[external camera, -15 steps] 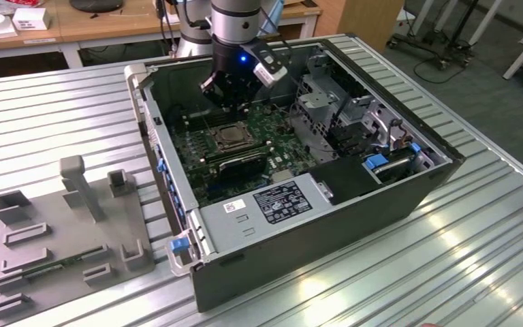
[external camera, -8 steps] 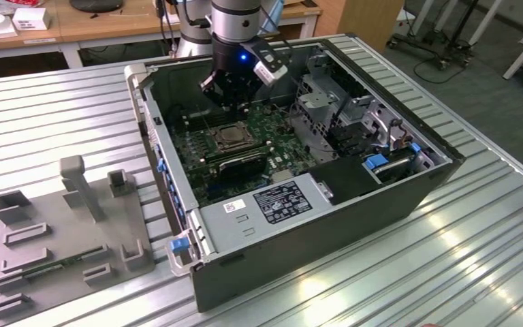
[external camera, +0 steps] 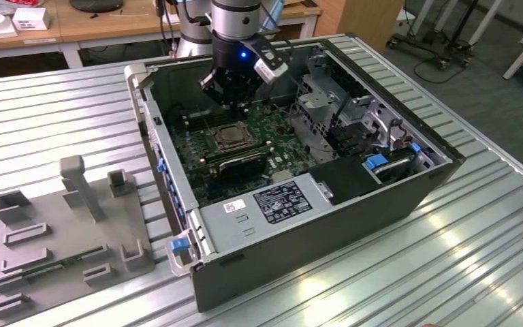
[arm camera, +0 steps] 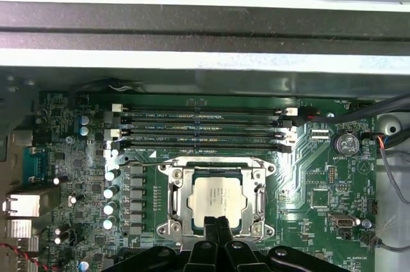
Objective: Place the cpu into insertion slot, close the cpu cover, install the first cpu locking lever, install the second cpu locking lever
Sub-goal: 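Install the first cpu locking lever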
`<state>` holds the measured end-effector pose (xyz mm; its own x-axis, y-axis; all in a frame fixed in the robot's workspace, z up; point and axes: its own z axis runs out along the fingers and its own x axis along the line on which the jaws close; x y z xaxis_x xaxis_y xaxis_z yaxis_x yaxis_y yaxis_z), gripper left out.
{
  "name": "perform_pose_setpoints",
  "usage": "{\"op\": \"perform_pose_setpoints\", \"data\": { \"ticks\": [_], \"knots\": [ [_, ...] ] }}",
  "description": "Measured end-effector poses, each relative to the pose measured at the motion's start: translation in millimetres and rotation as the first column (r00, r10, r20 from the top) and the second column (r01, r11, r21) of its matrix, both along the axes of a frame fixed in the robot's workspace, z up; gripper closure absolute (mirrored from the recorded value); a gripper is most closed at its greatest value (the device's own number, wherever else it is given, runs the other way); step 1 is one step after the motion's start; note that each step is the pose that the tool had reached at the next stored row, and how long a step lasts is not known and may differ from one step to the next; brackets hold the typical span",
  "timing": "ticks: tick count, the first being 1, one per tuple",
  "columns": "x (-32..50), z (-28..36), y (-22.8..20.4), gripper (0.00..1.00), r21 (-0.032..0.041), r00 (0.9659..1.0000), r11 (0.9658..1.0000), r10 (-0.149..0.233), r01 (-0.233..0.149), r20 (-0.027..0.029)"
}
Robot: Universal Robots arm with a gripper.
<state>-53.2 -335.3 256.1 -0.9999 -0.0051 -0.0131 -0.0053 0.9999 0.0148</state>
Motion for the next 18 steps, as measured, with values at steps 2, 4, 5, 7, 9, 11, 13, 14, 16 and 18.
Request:
{"op": "perform_pose_setpoints", "data": {
  "ticks": [2,4,5,7,9,11,13,14,16,18],
  "knots": [
    [0.0,0.1,0.0,0.89,-0.0001,1.0,1.0,0.0,0.0,0.0],
    [0.0,0.2,0.0,0.89,-0.0002,1.0,1.0,0.0,0.0,-0.0001],
    [0.0,0.1,0.0,0.89,-0.0002,1.0,1.0,0.0,0.0,0.0],
    [0.0,0.2,0.0,0.89,-0.0002,1.0,1.0,0.0,0.0,0.0],
    [-1.3,0.3,0.0,0.89,-0.0004,1.0,1.0,0.0,0.0,0.0011],
    [-5.2,0.2,0.1,0.89,-0.0004,1.0,1.0,0.0,0.0,0.0047],
    [-11.0,-0.1,0.2,0.89,-0.0003,1.0,1.0,0.0,0.0,0.0095],
    [-14.5,-0.3,0.3,0.89,-0.0003,0.9999,1.0,0.0,0.0,0.0121],
    [-21.2,-0.7,0.4,0.89,-0.0001,0.9999,1.0,0.0,0.0,0.0165],
    [-28.4,-1.1,0.5,0.89,-0.0002,0.9998,1.0,0.0,0.0,0.0209]
  ]
}}
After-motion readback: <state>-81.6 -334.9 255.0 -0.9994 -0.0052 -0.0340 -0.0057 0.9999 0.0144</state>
